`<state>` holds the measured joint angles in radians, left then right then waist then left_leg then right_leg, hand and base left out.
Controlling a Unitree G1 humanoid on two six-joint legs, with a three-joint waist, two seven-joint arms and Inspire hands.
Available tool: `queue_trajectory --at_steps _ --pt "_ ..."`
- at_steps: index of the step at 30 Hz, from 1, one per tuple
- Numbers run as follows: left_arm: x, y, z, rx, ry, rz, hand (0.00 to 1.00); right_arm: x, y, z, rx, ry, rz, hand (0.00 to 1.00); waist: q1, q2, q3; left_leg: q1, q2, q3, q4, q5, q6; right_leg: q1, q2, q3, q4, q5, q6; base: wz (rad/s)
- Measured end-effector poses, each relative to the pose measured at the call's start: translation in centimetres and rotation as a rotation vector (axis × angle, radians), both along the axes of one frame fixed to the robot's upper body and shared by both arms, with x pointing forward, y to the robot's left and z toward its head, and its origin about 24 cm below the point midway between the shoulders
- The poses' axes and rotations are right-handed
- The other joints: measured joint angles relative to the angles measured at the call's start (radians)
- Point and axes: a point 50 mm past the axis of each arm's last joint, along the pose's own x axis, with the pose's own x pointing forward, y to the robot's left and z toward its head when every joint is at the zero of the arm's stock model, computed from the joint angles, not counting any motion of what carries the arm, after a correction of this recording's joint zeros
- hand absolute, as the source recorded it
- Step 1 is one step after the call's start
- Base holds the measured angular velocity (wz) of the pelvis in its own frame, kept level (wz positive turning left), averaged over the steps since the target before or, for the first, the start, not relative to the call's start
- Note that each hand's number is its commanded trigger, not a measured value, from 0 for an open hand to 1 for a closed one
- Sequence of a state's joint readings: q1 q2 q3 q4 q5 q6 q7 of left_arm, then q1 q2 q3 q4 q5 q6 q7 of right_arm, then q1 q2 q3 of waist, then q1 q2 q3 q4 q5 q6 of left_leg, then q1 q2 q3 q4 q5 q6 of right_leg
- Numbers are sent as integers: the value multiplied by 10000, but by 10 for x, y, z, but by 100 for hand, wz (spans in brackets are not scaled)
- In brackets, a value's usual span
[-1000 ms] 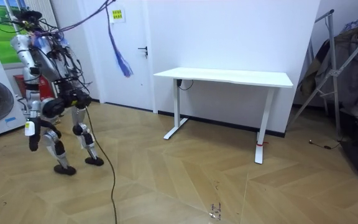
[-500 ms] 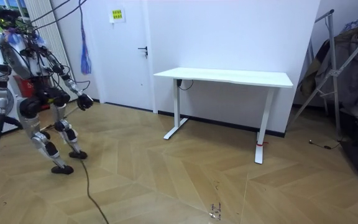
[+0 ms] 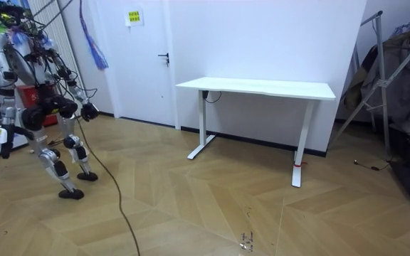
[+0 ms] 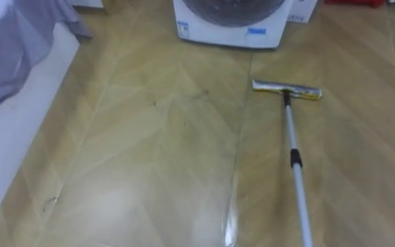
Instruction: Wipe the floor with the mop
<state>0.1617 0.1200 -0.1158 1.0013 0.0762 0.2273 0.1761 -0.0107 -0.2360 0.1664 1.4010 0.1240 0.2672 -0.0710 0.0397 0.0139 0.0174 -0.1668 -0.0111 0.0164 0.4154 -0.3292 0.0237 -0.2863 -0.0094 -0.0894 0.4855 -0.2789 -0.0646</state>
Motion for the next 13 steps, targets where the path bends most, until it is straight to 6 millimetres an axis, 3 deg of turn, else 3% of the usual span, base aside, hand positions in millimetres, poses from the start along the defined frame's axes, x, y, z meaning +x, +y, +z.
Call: queue_trajectory --at_steps 5,10,13 --pt "-8 6 0 196 216 445 0 3 5 -1 279 -71 146 100 -72 -170 -74 1284 40 48 -1292 516 -35 1095 163 71 -1140 357 22 -6" --pt "-12 12 1 308 223 896 0 -18 16 -6 686 432 290 100 -171 -352 -148 2328 145 60 -1827 557 -34 2264 342 -8 -1861 385 28 1" --pt "-15 15 1 351 259 1062 0 -22 20 -7 1012 421 204 100 -293 -366 -136 2691 176 85 -1961 556 -34 2639 399 27 -1975 395 31 -2"
